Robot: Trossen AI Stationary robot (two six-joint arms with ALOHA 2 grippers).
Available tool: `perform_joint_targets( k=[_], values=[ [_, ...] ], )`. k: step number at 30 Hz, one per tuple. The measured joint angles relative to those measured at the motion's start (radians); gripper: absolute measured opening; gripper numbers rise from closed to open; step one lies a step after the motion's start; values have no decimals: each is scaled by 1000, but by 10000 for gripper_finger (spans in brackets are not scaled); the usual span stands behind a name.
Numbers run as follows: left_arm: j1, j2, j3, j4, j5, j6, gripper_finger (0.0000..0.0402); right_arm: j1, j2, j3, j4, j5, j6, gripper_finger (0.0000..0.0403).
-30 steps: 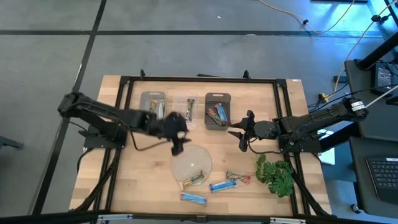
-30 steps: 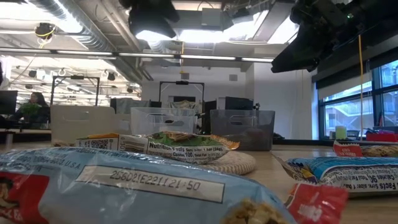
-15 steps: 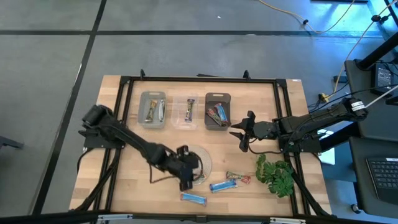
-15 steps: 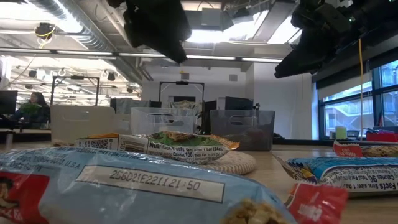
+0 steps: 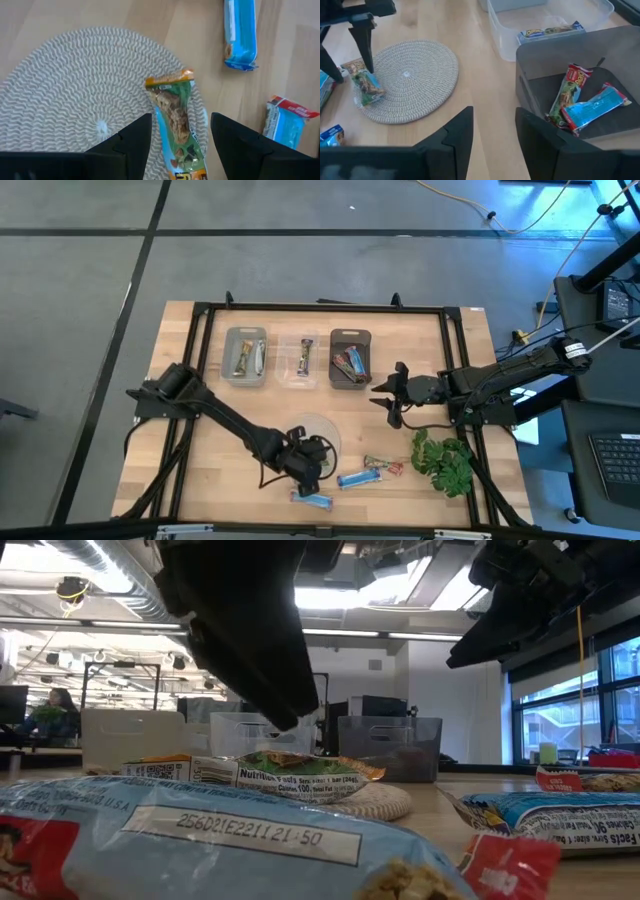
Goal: Pick and place Granola Bars by type
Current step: Put the yellow granola bar into the gray bin
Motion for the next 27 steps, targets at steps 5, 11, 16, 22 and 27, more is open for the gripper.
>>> perform_joint_targets(
  k=[5, 11, 16, 22, 27],
  values=[
    [-6, 27, 0, -7, 6, 0, 193, 0, 0, 0, -4, 0, 0, 149],
    [-8, 40, 0, -52, 9, -36, 194, 0, 0, 0, -16, 0, 1, 149],
    [-8, 40, 0, -76, 9, -36, 196, 0, 0, 0, -23, 1, 1, 149],
    [-8, 40, -17, -74, 27, -44, 195, 0, 0, 0, -29, 1, 1, 149],
    [-8, 40, -39, -75, 68, -64, 195, 0, 0, 0, -30, 1, 1, 149]
  ],
)
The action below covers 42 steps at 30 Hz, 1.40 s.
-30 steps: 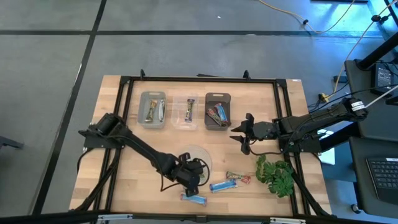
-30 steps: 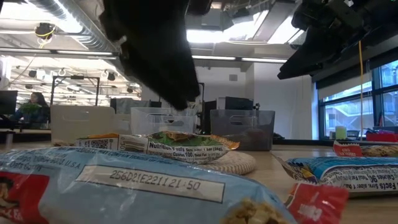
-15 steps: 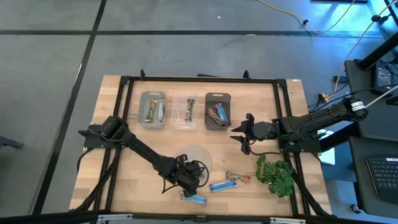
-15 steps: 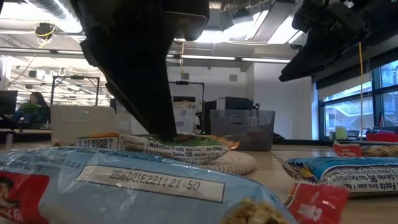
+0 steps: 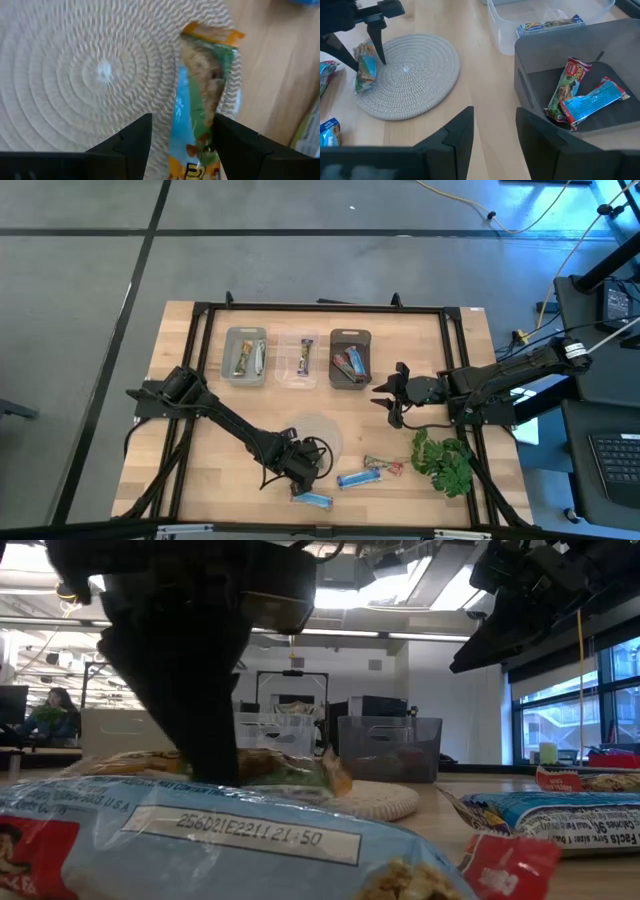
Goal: Pick and place Granola Bars by type
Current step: Put the yellow granola bar into the gray bin
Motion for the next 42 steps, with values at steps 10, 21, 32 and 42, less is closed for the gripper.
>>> perform_joint_targets(
  k=[10, 21, 32, 42],
  values=[
    [0, 0, -12, 23, 15, -65, 194, 0, 0, 0, -1, 0, 0, 149],
    [0, 0, -13, 88, 23, -59, 195, 0, 0, 0, -1, 0, 0, 149],
    [0, 0, -13, 80, 21, 31, 186, 0, 0, 0, -5, 0, 0, 149],
    [0, 0, -13, 72, 19, 66, 135, 0, 0, 0, -20, -1, 0, 149]
  ],
)
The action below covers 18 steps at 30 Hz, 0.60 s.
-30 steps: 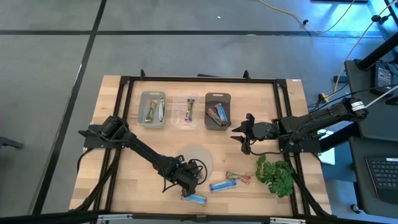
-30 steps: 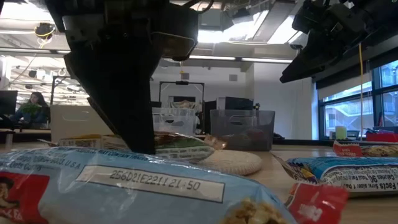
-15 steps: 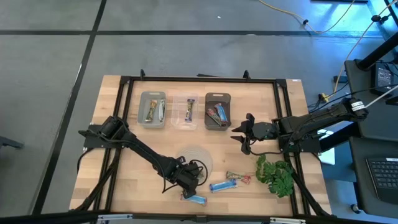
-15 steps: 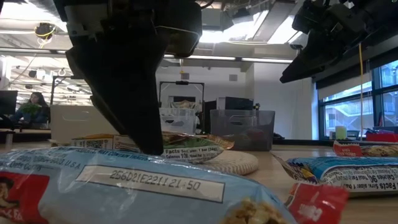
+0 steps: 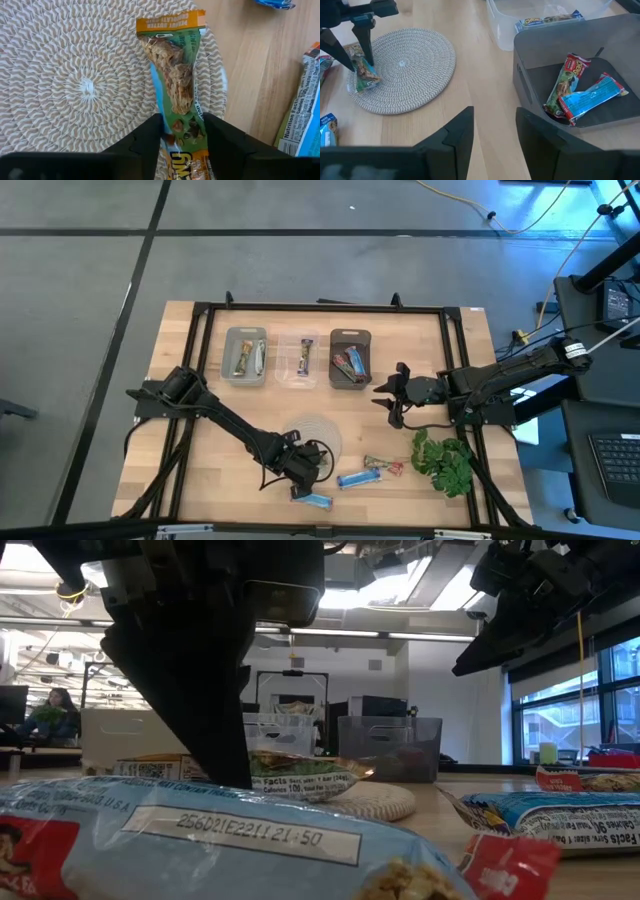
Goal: Pick and place Granola Bars by type
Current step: Put the yellow granola bar into the gray bin
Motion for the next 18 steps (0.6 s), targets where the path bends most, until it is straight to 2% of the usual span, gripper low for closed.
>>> perform_joint_targets(
  k=[9, 18],
  values=[
    [0, 0, 0, 1, 24, -1, 77, 0, 0, 0, 0, 0, 0, 149],
    [7, -38, 0, -3, 71, -6, 71, 0, 0, 0, 1, 0, 0, 149]
  ],
)
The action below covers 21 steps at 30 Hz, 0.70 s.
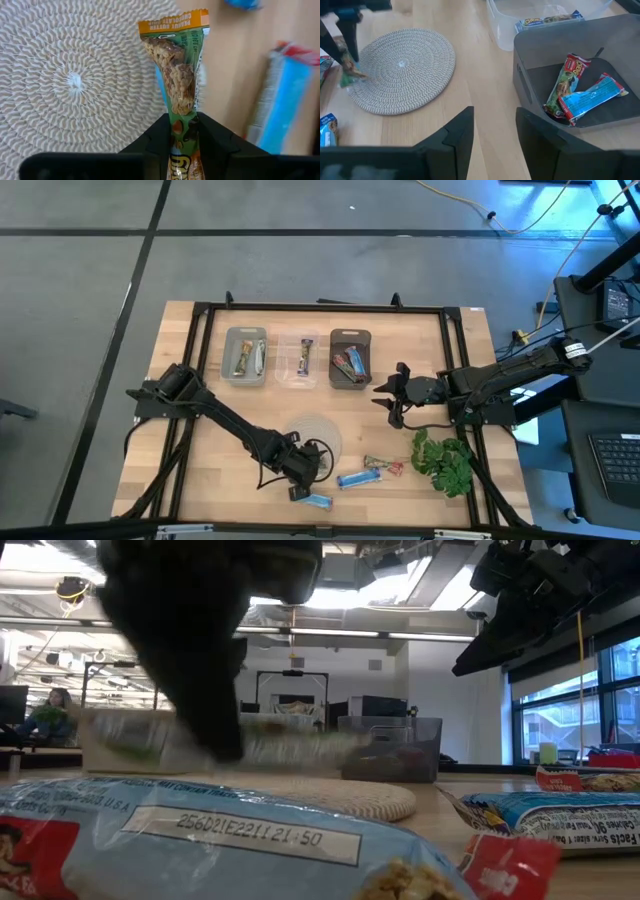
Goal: Pick and place Granola Bars by type
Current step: Put the yellow granola bar into the gray bin
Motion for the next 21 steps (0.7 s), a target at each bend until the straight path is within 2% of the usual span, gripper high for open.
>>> perform_joint_targets(
  k=[7, 12, 15, 18, 21],
  values=[
    [36, -112, 0, -64, -24, -80, 67, 0, 0, 0, 0, 0, 0, 149],
    [87, -232, 0, -260, -87, -192, 68, 0, 0, 0, 0, 0, 20, 149],
    [118, -315, 0, -411, -161, -250, 68, 0, 0, 1, 0, 0, 44, 149],
    [146, -398, 0, -565, -281, -313, 68, 0, 0, 1, 3, -9, 53, 149],
    [170, -465, 0, -702, -409, -391, 70, 6, -7, 1, 68, -120, 16, 149]
  ],
)
